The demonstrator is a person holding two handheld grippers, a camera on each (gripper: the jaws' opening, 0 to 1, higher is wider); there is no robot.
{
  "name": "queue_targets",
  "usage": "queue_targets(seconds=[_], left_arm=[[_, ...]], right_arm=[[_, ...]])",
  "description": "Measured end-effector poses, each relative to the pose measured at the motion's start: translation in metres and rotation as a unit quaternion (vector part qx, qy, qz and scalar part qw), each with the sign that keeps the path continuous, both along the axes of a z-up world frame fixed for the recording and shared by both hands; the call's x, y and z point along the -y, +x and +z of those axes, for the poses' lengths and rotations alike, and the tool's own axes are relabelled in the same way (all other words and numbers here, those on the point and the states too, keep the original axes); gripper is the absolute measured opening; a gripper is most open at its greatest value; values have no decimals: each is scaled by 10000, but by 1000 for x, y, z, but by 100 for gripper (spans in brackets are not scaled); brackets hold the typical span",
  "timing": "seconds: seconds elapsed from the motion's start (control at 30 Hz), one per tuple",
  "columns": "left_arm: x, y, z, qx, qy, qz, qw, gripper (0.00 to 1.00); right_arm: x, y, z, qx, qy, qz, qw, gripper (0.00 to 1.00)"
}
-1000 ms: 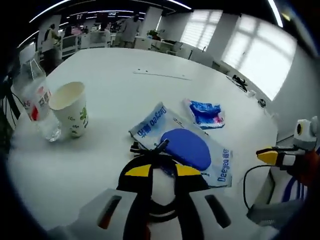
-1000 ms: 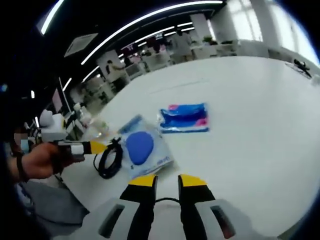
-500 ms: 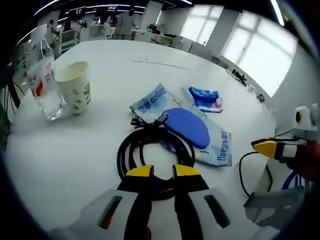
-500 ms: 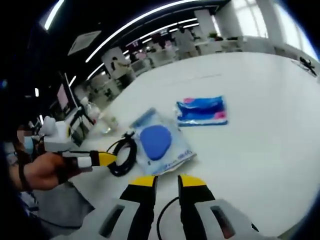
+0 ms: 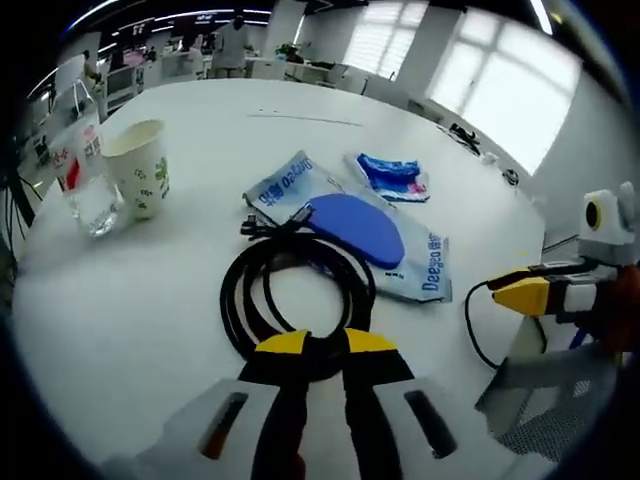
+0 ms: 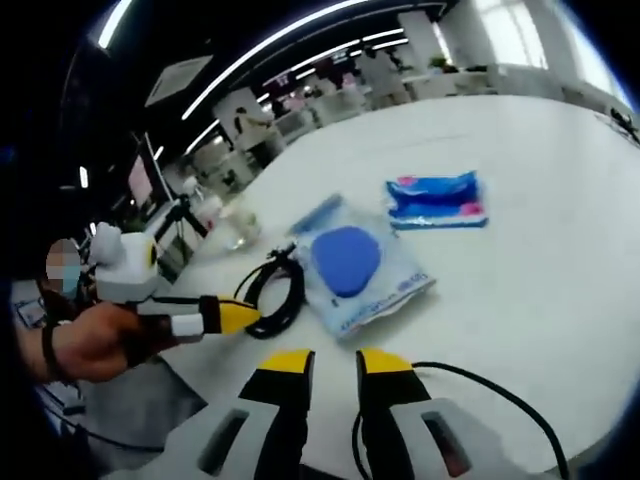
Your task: Arrange the tabletop items into an orderly group along one side of the table until the central work area is clear of visible clutter.
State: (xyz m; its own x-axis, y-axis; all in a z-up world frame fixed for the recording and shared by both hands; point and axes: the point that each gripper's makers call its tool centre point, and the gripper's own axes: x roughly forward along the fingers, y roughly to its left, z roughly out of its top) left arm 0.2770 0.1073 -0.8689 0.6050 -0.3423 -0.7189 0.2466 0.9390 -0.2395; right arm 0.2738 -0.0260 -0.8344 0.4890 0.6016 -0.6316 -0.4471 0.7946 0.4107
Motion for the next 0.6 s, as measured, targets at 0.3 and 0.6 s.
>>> queue_targets(seconds=[0.3, 0.6], left_arm=[[6, -8, -5, -78, 278, -309, 9991, 0], [9, -24, -5, -136, 623, -681, 9956, 0]], right_arm=[[-9, -10, -4, -47, -24, 183, 9998, 15], [-22, -18, -7, -185, -80, 392, 9990, 15]])
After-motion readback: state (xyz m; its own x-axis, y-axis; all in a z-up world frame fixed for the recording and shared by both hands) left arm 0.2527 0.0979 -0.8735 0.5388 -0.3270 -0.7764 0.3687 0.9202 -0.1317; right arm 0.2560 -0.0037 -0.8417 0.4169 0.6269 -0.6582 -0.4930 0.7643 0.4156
